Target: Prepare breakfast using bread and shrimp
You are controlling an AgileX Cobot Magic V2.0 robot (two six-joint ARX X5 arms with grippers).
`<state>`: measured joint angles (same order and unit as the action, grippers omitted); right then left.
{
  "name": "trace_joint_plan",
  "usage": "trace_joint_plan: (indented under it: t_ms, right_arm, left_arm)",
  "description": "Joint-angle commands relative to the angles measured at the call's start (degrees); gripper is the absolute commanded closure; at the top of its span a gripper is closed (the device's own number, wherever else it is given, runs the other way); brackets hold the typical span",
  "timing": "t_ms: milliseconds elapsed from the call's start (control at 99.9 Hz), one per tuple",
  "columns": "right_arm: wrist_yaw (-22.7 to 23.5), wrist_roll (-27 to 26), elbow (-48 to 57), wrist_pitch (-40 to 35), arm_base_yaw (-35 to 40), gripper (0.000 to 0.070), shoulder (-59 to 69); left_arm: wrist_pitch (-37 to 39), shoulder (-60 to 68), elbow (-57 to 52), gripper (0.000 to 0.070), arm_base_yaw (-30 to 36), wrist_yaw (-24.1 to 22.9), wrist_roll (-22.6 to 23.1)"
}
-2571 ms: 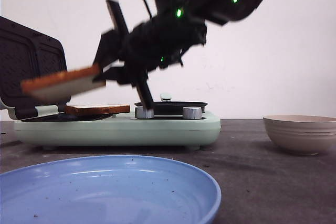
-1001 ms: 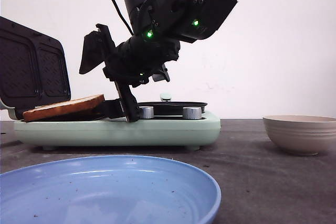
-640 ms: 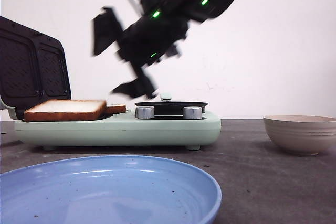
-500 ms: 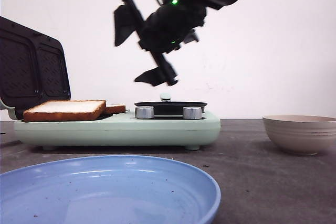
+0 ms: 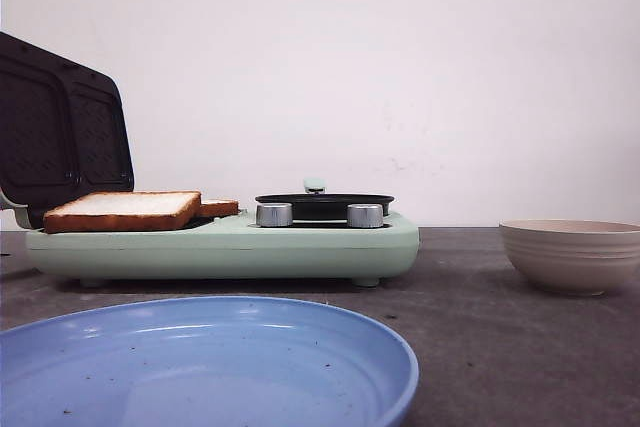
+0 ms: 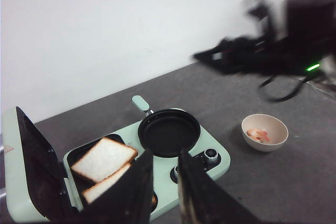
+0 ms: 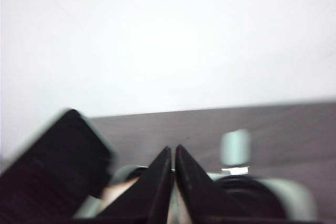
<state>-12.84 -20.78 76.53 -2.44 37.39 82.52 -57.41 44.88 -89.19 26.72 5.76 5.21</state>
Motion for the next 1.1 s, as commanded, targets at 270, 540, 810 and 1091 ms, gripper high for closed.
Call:
trace_joint_plan:
  t_ms: [270,540,810,1091]
  right_arm:
    - [-1.22,12.94,-19.61,-3.15,-3.30,0.0699,-25.27]
    - [-1.25,15.67,-29.77,-9.22,-3.85,0.0699,-48.06]
    - [-2.27,16.94,-29.77,-18.34,-3.85,0.0699,-60.22]
    - [-2.23,13.68,-29.77,-26.67,-3.85,0.0699,-65.81]
  left_arm:
    - [0.26,0.35,0.11,0.0697,0.31,-0.44,1.20]
    - [5.73,0.42,5.51,0.0697,0.31,-0.37,-2.01]
    - [20.20,3.41,9.75,0.0697,-0.55,-6.03,-6.62]
    - [38.25,9.86,7.96,0.0700,-10.86,-16.92,-9.42]
